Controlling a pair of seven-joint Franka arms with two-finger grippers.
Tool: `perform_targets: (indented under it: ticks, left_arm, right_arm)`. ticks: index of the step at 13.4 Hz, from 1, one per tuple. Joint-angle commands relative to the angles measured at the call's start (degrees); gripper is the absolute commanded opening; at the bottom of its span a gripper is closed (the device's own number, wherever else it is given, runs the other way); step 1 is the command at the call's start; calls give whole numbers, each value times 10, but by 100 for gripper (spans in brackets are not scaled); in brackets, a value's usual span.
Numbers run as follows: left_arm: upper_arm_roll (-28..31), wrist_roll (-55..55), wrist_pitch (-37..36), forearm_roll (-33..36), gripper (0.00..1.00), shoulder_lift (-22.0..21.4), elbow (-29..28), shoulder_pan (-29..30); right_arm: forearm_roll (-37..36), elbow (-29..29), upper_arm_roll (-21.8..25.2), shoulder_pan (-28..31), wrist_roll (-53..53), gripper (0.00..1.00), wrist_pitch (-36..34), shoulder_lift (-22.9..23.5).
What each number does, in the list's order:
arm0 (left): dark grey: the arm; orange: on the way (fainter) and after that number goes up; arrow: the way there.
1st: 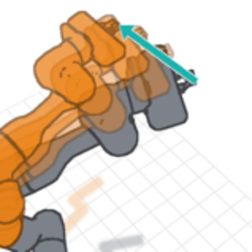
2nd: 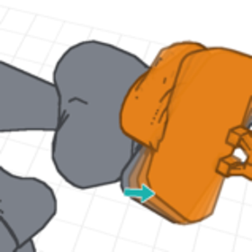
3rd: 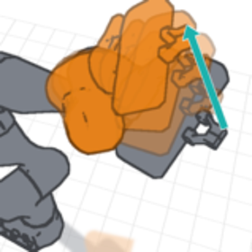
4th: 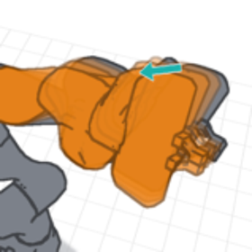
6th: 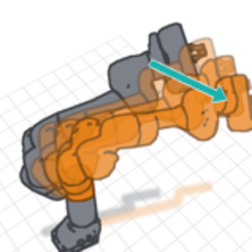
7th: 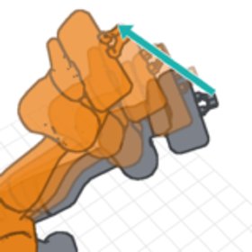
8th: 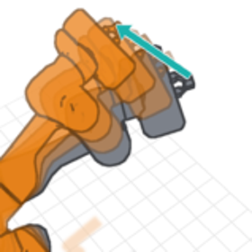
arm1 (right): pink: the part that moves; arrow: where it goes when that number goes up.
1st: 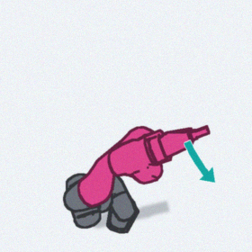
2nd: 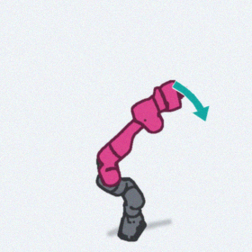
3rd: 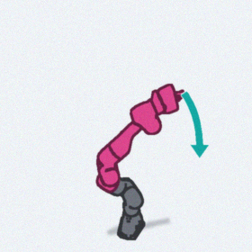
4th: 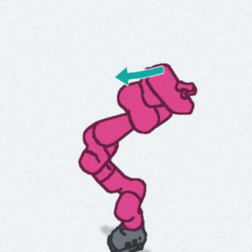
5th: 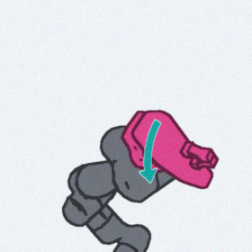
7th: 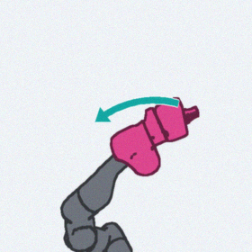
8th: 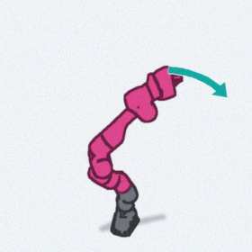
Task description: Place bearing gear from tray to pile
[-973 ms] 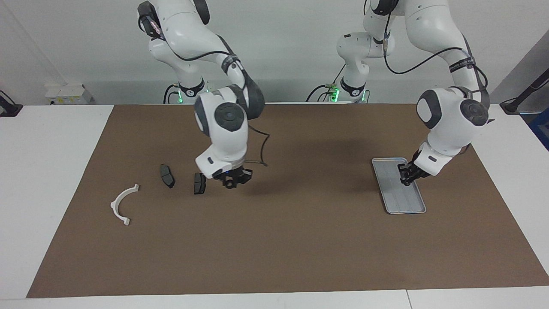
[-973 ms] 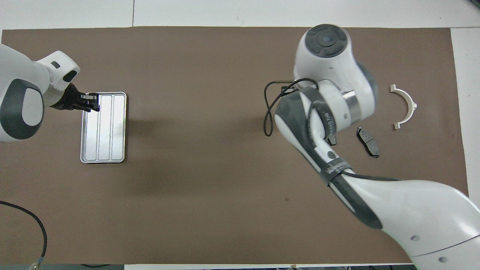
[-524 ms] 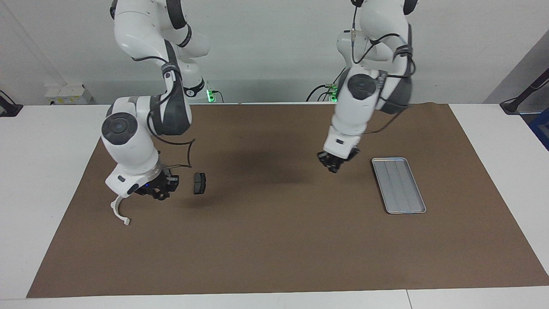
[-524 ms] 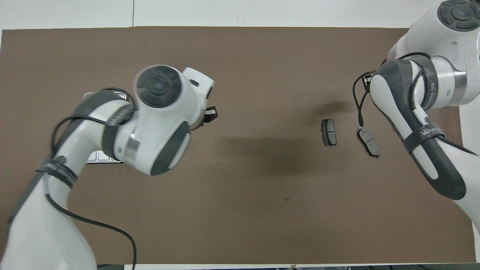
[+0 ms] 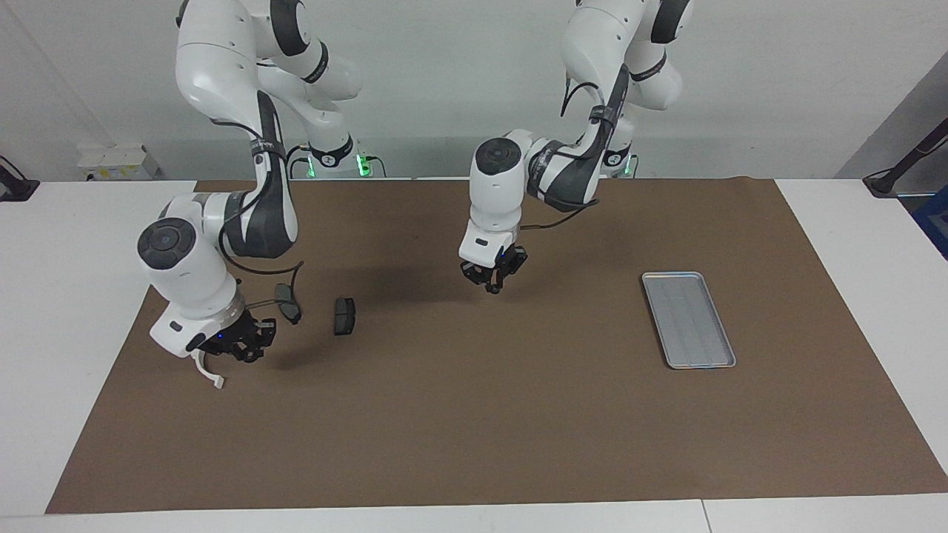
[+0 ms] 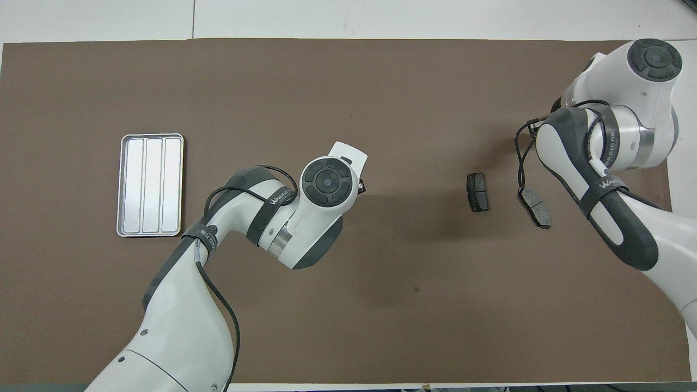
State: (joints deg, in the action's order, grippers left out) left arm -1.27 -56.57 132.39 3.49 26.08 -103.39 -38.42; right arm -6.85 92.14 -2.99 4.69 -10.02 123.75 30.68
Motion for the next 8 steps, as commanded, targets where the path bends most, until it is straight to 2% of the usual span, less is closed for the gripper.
perform_targets:
  ticks: [1,3,4,5,6,7,8]
  left_arm:
    - [0,-14,34,11,0,-21,-42,-3]
    - [1,-22,43,11,0,-23,-52,-6]
    - [2,-21,38,11,14,-23,-51,-4]
    - [1,-15,33,12,99,-24,-46,1]
    - [3,-12,17,12,100,-25,-42,3]
    - [4,-3,1,12,100,-33,-33,12]
    - [1,13,-19,11,100,-48,-23,26]
  right_arm:
    - [5,3,-10,11,-9,0,36,18]
    - [5,4,-10,10,-9,0,48,24]
    - [5,3,-10,9,-8,0,49,25]
    - [5,4,-10,9,-8,0,49,25]
    - [6,4,-10,9,-6,0,49,25]
    - [6,4,-10,9,-4,31,47,25]
    - [6,3,-10,8,-2,94,46,25]
